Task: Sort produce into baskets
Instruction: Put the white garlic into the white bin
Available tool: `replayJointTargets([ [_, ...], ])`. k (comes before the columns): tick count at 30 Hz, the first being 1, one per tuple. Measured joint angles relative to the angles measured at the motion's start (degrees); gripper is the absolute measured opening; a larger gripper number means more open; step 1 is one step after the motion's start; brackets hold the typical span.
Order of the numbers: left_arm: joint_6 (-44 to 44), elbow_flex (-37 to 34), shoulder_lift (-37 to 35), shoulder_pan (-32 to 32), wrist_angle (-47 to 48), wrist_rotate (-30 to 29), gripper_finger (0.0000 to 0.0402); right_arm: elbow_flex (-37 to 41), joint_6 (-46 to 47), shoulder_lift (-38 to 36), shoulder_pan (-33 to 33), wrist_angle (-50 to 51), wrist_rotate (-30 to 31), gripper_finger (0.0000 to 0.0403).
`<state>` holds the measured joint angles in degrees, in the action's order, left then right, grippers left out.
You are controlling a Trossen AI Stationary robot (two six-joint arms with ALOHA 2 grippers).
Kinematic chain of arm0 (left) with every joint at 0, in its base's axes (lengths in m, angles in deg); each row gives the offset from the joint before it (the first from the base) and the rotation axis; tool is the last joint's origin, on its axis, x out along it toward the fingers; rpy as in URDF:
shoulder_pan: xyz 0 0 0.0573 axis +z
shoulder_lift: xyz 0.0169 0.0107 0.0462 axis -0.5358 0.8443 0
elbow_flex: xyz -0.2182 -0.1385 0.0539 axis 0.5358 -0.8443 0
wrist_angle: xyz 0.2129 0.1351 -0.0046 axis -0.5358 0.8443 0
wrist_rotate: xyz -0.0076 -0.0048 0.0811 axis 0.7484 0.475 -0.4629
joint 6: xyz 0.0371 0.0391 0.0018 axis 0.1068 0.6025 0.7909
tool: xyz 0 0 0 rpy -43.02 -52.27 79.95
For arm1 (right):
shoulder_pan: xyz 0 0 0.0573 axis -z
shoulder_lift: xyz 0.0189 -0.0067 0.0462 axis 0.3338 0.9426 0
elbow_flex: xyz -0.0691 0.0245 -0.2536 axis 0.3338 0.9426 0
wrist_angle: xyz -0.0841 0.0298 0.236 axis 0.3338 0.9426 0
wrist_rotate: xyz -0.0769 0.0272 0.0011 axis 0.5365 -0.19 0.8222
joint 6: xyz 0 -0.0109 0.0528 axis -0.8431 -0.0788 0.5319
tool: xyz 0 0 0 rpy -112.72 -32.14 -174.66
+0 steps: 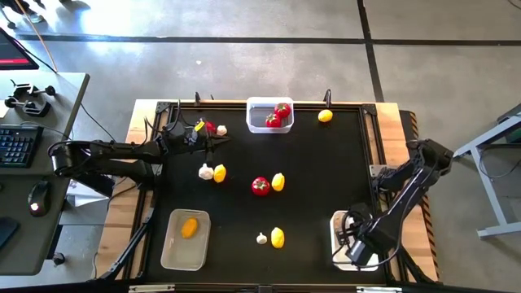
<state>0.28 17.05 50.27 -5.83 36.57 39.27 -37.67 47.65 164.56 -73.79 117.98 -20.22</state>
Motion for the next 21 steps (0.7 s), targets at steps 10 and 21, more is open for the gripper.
replayJointTargets([
  [10,0.0,0.0,0.0,0.0,0.0,0.0,0.0,0.0,-0.3,3.4,1.0,0.1,-3.1,0.0013],
  [21,0.0,0.0,0.0,0.0,0.0,0.0,0.0,0.1,-6.7,3.5,3.3,-0.1,-1.2,0.006],
])
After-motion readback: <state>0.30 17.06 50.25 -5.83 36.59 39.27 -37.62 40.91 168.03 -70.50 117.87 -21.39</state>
